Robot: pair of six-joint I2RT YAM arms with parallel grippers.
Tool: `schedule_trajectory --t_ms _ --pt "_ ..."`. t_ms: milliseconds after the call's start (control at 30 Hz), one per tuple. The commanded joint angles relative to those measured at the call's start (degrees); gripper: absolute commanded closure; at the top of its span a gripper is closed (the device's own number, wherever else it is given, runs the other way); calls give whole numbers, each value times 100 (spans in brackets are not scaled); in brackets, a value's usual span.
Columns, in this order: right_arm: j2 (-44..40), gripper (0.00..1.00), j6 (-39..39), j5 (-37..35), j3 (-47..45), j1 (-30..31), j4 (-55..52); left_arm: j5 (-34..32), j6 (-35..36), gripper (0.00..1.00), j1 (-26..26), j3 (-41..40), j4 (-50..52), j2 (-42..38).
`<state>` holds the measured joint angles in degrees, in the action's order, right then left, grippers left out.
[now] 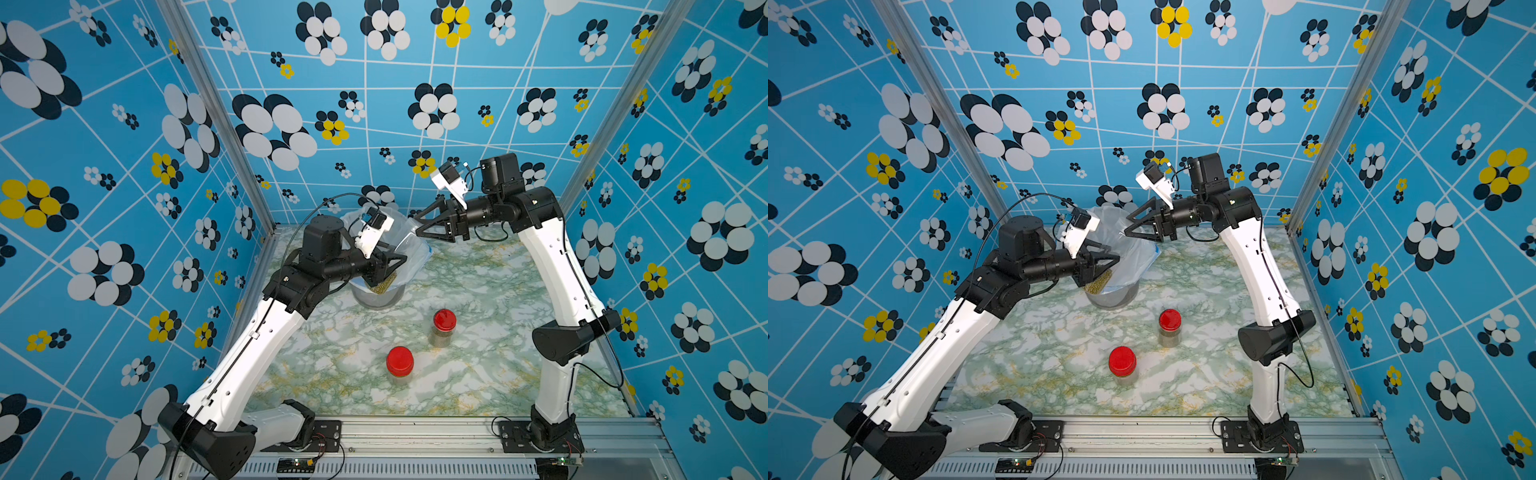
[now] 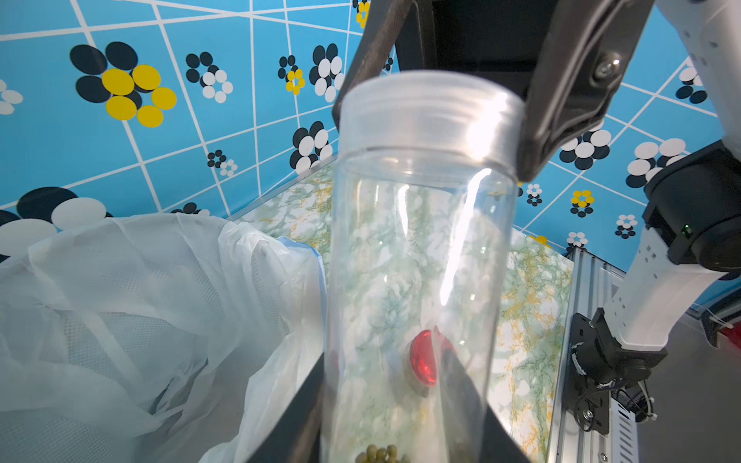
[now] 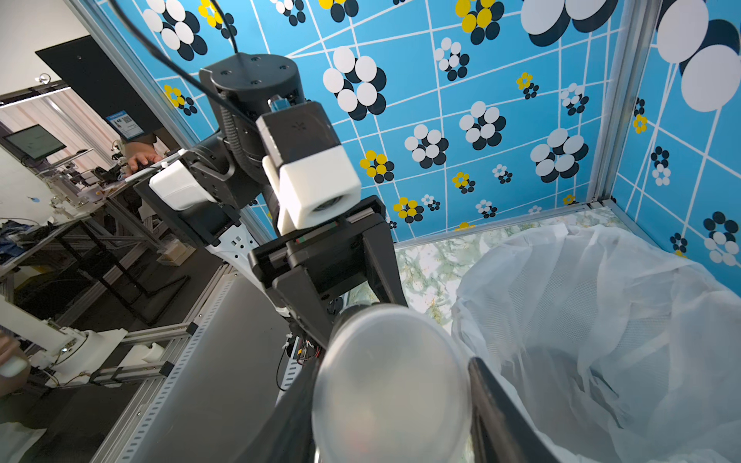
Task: Empty moldy mung beans from jars
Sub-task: Unscrew the lid from the jar.
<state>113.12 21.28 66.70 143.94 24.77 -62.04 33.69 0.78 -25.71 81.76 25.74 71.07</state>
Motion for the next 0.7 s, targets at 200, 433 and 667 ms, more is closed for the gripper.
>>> schedule_trajectory --t_ms 200,433,667 --pt "-470 100 2461 160 -188 -6 -1334 1108 -267 84 390 222 -131 148" --pt "-875 100 3538 -605 -867 -9 -1431 1474 -157 83 423 720 384 620" --pt "-716 100 3936 -1265 -692 -9 -1786 942 97 83 378 976 924 809"
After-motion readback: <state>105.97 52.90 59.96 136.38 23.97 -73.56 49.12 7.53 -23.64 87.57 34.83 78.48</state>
